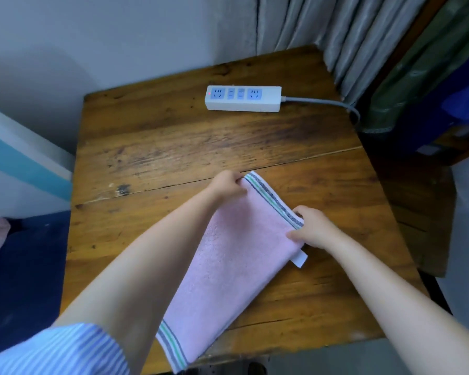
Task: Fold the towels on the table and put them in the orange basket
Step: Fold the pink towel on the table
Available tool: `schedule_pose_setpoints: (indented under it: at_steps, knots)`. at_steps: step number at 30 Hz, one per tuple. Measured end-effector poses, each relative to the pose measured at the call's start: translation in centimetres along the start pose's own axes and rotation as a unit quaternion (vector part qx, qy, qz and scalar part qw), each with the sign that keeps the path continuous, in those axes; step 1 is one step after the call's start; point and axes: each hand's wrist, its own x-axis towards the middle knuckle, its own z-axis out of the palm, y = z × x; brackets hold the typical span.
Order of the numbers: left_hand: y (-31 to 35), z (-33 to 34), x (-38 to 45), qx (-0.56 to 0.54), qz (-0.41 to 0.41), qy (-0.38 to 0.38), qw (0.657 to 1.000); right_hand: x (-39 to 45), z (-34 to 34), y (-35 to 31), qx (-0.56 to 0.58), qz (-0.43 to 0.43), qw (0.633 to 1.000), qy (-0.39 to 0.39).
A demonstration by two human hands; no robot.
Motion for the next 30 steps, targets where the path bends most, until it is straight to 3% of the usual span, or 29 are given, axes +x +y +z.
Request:
schedule_pose_setpoints:
  at_steps: [4, 7, 10, 13, 18, 22, 25, 30]
  knots:
    - [0.7, -1.1, 0.3, -0.014, -0.016, -0.029, 0.999, 0.2, -0.5, 0.1, 0.000, -0.038, 0.999, 0.012]
    - [0.7, -2.8, -0.5, -0.086, 0.012, 0.010, 0.996, 0.4, -1.2, -0.3, 0.007, -0.106, 0.985, 0.134]
    - [0.1, -4.8, -2.1, -0.203, 0.048, 0.042, 0.977, 0.3, -2.1, -1.3, 0.013, -0.221, 0.936, 0.274]
    - [-1.7, -6.8, -5.0, -0.263, 0.092, 0.036, 0.960, -1.8, -2.3, -3.3, 0.002, -0.325, 0.883, 0.340]
    - [-7.1, -8.0, -11.1, -0.234, 0.129, -0.033, 0.963, -6.8, 1.7, -4.6, -0.052, -0.451, 0.848, 0.274]
    - [-11.9, -6.4, -13.7, -0.132, 0.111, -0.093, 0.981, -9.4, 7.0, -3.7, -0.146, -0.482, 0.842, 0.196]
    - [-13.9, -4.8, -14.9, -0.026, 0.134, -0.037, 0.990, -10.6, 10.2, -3.2, -0.198, -0.470, 0.841, 0.181]
    - [-16.9, -1.8, -15.0, 0.116, 0.198, 0.060, 0.971, -11.4, 14.1, -2.1, -0.251, -0.421, 0.840, 0.231]
